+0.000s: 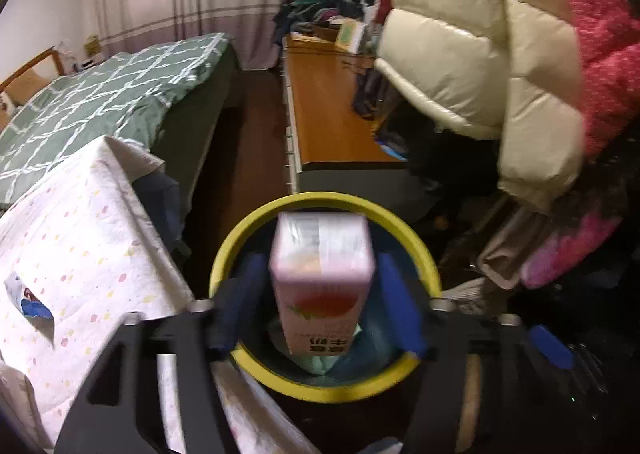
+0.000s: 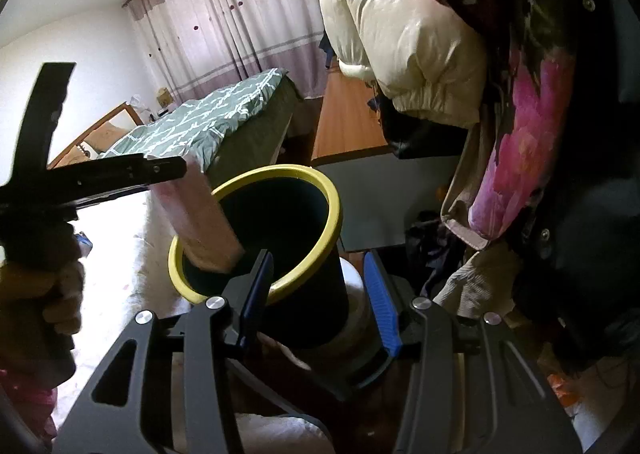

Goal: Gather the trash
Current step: 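Carry the milk carton over the bin and open the left tool, then move the right tool back to the table toward the white foam net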

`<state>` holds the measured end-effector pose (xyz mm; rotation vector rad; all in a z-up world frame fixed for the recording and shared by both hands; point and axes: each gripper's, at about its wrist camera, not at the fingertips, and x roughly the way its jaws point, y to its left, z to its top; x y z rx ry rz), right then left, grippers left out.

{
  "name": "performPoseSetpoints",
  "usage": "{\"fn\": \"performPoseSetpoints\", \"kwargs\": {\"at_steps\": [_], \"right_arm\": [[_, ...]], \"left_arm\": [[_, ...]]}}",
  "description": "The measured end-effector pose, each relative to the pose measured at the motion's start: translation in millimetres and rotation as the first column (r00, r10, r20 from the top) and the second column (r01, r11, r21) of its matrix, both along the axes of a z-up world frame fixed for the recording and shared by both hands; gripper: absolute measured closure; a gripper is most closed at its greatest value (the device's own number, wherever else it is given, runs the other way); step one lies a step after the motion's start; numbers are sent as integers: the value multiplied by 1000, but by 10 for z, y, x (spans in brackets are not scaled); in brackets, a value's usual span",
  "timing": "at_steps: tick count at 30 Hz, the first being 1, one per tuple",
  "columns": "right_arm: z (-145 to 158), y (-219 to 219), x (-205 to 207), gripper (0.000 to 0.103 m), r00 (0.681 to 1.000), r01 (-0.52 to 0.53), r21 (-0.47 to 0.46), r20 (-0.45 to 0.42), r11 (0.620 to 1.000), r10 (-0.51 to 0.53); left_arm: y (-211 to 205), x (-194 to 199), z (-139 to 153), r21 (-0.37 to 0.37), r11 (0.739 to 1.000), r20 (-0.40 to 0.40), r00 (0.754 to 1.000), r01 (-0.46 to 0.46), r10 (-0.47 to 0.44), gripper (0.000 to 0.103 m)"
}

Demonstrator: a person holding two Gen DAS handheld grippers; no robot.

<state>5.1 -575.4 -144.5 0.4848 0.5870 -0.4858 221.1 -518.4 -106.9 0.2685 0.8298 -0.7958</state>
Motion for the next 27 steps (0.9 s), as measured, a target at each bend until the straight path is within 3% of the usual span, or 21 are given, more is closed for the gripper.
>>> {"fn": "performPoseSetpoints", "kwargs": {"at_steps": [4,7,10,17,20,24,27], "right_arm": [[32,17,-6,54,1000,0,-2,9,1000,0],[52,72,2,54,1000,-9,-4,13,1000,9],[51,160,47,54,999,-34,-8,6,999,34],[150,555,189,54,992,-124,-36,-4,992,124],[221,774,261,54,985,-170,-53,1,984,170],[288,1106,385,54,970,-241,-72,-5,968,241],[368,1454,496,54,948,-319,-94,-8,943,319]], "left_arm": [[197,12,55,-35,999,-26,999,-33,32,29],[520,-121,292,-80,995,-8,999,-52,52,24],[948,-335,565,-120,990,45,996,-73,79,13],[2267,-767,1102,-208,961,117,971,-182,210,5],[2904,-887,1191,-207,937,153,937,-282,316,5],[3690,-1048,1215,-184,881,202,860,-437,469,5],[4282,-1164,1176,-177,815,215,786,-552,580,5]]}}
